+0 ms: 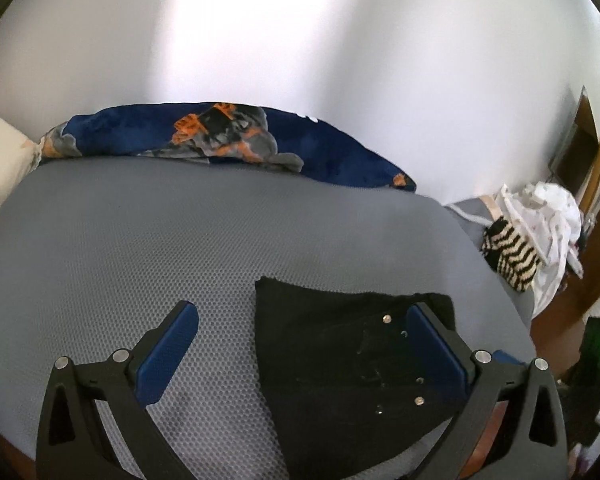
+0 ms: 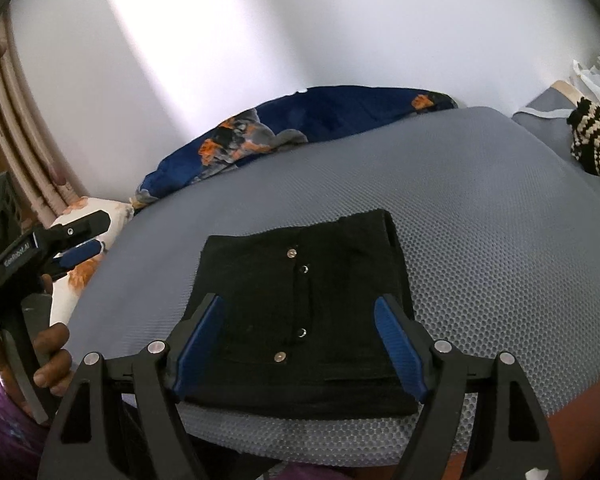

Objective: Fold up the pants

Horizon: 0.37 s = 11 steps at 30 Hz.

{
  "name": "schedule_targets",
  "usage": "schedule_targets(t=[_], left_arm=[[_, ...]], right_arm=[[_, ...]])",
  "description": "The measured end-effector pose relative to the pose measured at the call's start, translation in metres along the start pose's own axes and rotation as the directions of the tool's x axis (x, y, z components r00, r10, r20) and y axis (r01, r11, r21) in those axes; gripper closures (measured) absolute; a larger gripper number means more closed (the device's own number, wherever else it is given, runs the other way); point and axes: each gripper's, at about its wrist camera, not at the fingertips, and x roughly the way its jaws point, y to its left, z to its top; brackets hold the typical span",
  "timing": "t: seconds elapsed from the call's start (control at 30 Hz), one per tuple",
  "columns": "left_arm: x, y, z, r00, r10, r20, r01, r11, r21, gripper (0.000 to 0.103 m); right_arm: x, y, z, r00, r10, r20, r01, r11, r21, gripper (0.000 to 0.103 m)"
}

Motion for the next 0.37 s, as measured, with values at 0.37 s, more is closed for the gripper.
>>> schedule_targets(t=[0.37], left_arm=[[-0.01, -0.012, -0.022, 0.976, 0.213, 0.03, -0.214, 0.977, 0.005, 0.0]], right_arm=[[-0.011, 0.02, -0.002, 0.999, 0.029, 0.021, -0.028, 0.998, -0.059, 0.027]])
